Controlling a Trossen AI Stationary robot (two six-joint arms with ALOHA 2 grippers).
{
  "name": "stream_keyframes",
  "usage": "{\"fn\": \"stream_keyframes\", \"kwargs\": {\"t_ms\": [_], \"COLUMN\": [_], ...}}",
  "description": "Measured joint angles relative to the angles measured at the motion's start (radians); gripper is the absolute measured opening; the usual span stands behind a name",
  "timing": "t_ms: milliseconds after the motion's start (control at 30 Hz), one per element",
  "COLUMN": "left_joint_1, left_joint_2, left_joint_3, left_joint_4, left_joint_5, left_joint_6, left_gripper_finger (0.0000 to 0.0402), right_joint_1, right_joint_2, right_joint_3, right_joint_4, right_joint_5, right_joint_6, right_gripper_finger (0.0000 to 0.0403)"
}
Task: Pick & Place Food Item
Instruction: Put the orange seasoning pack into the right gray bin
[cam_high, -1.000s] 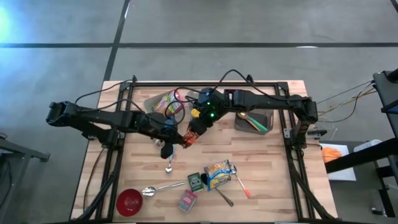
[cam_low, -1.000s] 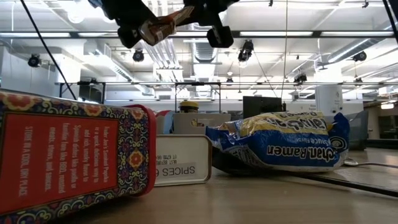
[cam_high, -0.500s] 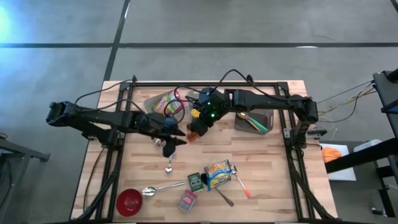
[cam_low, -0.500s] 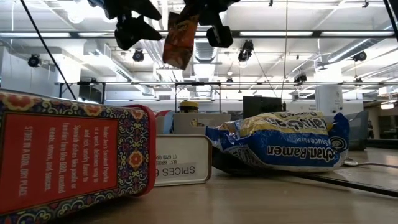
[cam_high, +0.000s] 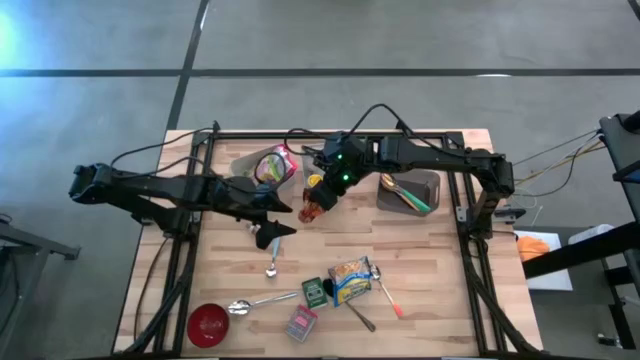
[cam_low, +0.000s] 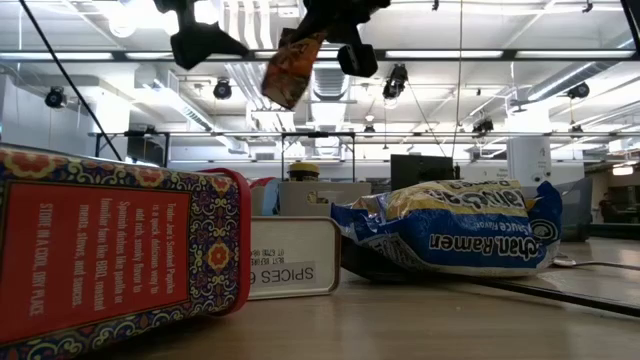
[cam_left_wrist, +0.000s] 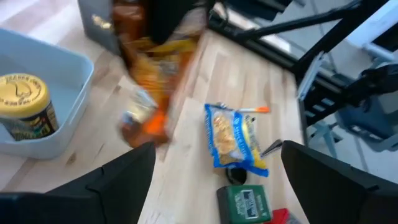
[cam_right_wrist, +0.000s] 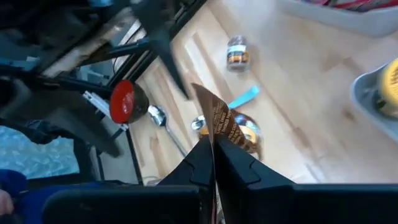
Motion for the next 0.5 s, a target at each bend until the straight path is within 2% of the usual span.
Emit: {"fn": "stream_keyframes", "kwargs": {"t_ms": [200, 500], "left_joint_1": [0.0, -0.014], "left_joint_2": [-0.052, -0.061], "left_joint_3": [-0.001, -0.002], "left_joint_4": [0.0, 0.119], "left_joint_5": [0.0, 0.039], "left_joint_6": [-0.011, -0.063], "left_gripper_finger": [0.0353, 0.0353], "right_joint_1": [-0.083, -0.216], "right_joint_2": [-0.014, -0.008], "right_joint_3": [0.001, 0.001], "right_joint_4": [-0.038, -0.096], "right_joint_5": [0.034, 0.19], "right_joint_6": [-0.112, -0.317], "right_gripper_finger": [0.0008, 0.0008]}}
